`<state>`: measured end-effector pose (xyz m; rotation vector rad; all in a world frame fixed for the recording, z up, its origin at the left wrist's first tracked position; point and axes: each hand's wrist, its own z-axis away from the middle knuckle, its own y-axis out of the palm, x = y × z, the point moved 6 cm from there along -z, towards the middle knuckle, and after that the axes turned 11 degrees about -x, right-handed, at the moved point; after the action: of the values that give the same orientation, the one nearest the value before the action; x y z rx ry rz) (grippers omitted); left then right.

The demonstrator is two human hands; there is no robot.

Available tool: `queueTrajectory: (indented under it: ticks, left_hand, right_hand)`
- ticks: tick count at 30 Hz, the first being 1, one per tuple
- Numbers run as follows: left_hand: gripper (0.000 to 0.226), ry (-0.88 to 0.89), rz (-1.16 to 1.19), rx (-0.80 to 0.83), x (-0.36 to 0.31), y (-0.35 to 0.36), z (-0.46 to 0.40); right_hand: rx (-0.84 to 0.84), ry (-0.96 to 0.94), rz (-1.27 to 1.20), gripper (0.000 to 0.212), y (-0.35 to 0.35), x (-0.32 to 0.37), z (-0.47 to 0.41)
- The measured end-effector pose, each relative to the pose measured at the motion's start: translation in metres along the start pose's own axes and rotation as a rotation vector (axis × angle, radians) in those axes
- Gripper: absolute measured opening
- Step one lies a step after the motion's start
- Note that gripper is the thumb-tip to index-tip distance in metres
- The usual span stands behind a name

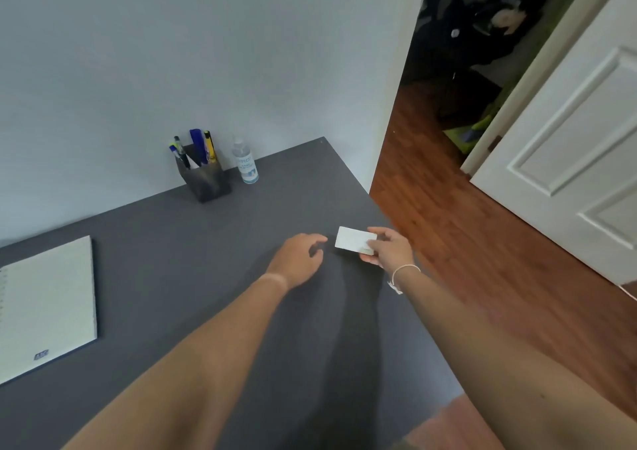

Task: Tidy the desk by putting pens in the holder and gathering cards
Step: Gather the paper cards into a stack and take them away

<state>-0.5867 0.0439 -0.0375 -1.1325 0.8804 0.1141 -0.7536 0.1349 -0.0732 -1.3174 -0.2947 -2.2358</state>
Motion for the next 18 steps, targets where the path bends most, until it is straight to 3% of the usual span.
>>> queueTrajectory:
  ticks: [14, 18]
  left_hand:
    - [0.041, 0.135, -0.308, -0.069, -0.033, 0.042, -0.079]
    - [0.041, 0.178, -0.380, -0.077, -0.039, 0.055, -0.106]
  right_hand:
    - [-0.128, 0.127, -0.236, 0.030, -0.002, 0.043, -0.119]
    - [-0.192, 0.158, -0.155, 0.032, -0.007, 0.037, -0.165]
